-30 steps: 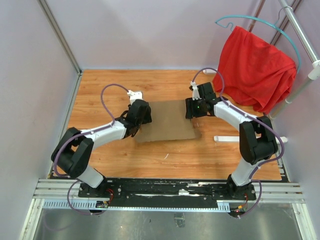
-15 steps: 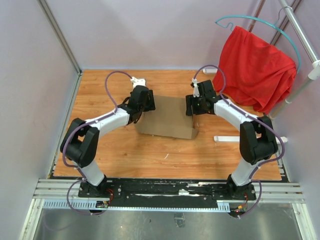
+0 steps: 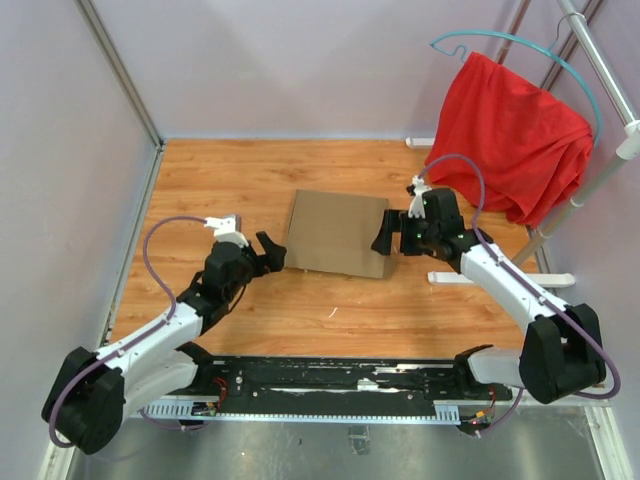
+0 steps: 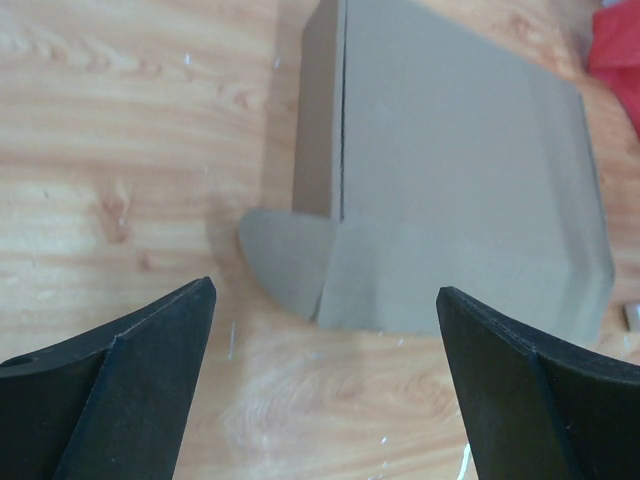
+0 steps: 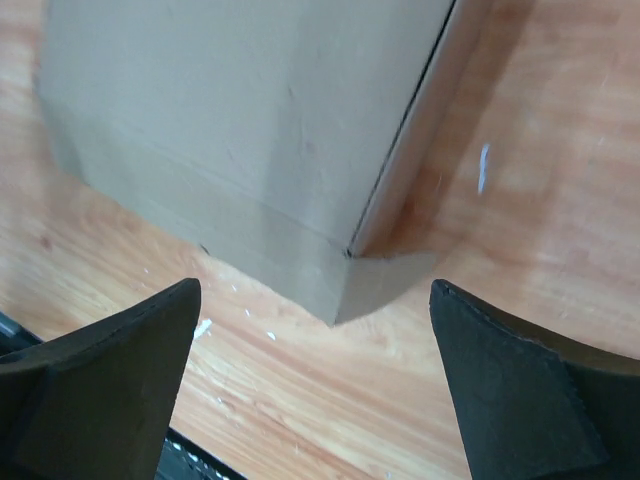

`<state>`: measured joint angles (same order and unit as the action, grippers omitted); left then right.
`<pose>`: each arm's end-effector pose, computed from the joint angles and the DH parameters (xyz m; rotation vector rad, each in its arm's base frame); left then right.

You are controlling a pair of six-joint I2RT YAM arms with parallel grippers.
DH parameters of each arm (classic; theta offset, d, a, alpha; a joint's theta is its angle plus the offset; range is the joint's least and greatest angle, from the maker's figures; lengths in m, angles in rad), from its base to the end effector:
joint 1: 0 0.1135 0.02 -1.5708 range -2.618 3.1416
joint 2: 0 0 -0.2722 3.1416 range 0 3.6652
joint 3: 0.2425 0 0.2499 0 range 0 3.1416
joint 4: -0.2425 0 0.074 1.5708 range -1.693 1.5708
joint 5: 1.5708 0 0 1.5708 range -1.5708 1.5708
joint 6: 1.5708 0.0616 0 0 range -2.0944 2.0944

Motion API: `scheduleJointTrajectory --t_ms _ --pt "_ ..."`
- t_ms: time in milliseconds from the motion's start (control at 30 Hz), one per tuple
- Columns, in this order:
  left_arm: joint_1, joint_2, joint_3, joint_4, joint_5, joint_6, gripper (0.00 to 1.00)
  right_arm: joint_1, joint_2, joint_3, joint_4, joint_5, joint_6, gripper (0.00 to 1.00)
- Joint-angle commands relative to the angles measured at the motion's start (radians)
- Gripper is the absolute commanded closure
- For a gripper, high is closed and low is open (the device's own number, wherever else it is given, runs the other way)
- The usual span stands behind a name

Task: Fold the paper box

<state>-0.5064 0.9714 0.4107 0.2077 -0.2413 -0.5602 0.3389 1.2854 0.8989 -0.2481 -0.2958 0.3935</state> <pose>0.2077 -0.0984 0.2138 -0.2157 1.9313 -0.4843 0.2748 0.1159 0.2600 -0.1087 2.2689 0.7252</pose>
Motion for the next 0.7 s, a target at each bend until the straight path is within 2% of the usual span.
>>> scheduleJointTrajectory --t_ms 0,100,267,500,667 --pt "0.008 -0.036 -0.084 0.23 0.075 -0.007 0.01 0.043 -0.017 -0.064 -0.018 0.04 0.004 0.02" --pt "0.029 0.087 -0.003 0.205 0.137 0.069 0.01 0.058 0.002 -0.063 -0.036 0.085 0.008 0.02" --pt "0.029 0.218 0.121 0.128 0.108 0.11 0.01 0.105 0.039 -0.064 -0.05 0.171 0.018 0.01" --pt "0.029 0.262 0.067 0.247 0.16 0.125 0.01 0.17 0.1 -0.053 -0.064 0.238 0.065 0.02" --pt "0.029 0.294 0.067 0.245 0.151 0.134 0.01 0.205 0.109 -0.063 -0.077 0.285 0.08 0.01"
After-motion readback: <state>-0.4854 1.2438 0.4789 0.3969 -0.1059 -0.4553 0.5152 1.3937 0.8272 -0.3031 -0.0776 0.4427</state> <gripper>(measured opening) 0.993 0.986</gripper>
